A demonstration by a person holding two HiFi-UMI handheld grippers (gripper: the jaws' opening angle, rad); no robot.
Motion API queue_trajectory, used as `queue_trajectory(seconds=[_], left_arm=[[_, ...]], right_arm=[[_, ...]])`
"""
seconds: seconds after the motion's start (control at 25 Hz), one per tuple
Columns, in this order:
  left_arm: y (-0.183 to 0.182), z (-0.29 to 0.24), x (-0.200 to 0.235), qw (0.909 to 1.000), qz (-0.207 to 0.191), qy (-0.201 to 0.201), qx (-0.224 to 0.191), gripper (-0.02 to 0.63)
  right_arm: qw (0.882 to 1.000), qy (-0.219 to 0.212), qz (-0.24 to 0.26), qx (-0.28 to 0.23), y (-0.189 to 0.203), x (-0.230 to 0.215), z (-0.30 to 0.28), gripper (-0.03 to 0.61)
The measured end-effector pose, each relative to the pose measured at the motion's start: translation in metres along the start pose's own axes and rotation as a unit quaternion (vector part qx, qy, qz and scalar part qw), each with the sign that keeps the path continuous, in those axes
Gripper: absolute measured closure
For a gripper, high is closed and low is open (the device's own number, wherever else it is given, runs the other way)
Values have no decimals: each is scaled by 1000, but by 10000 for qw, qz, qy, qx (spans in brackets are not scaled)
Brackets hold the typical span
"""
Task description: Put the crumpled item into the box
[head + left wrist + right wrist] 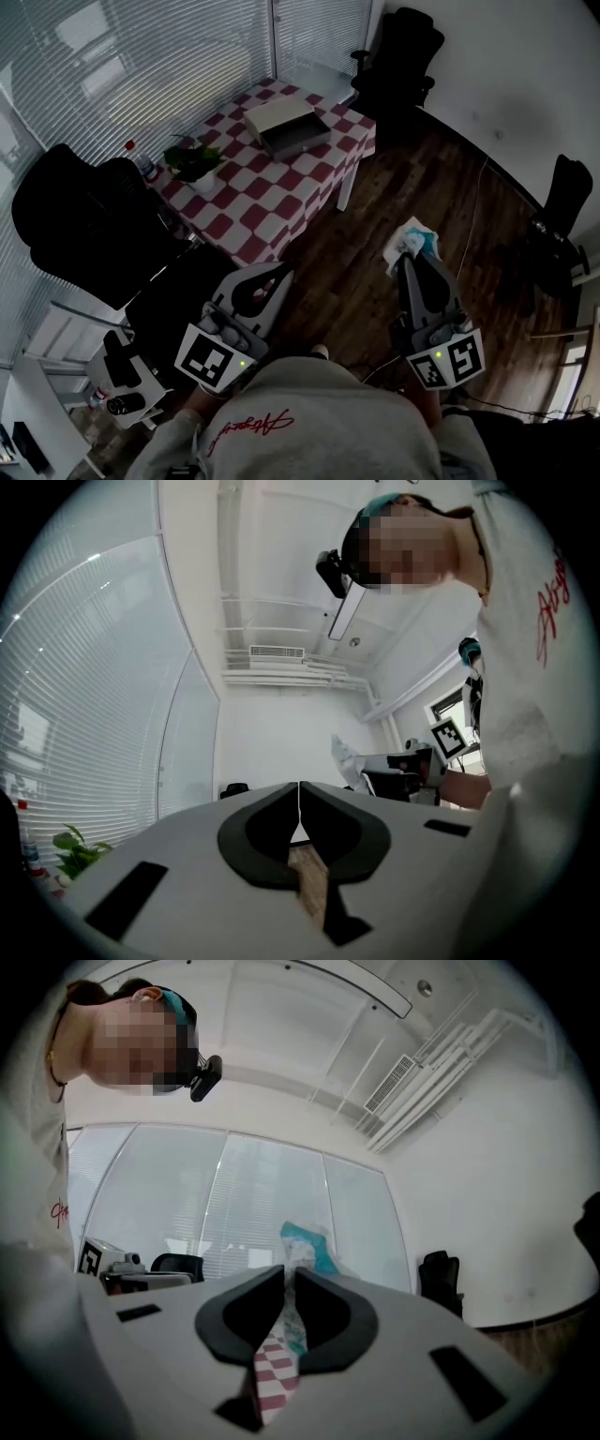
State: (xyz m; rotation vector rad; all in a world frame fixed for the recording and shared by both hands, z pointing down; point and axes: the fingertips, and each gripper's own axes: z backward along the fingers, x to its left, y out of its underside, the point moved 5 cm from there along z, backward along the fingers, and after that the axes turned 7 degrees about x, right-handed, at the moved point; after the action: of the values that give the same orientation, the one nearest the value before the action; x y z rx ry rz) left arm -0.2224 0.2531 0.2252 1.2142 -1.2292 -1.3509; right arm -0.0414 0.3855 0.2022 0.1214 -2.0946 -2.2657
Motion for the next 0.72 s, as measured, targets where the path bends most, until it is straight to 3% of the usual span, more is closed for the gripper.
queue_trajectory(seconds=[0.44, 0.72], left_arm=[[2, -59, 5, 9997, -31, -225, -43, 595], [8, -67, 5, 9990, 7, -452, 34, 595]], right_arm=[[9993, -340, -98, 67, 12, -50, -22, 532], [9981, -576, -216, 61, 21, -63, -33, 532]])
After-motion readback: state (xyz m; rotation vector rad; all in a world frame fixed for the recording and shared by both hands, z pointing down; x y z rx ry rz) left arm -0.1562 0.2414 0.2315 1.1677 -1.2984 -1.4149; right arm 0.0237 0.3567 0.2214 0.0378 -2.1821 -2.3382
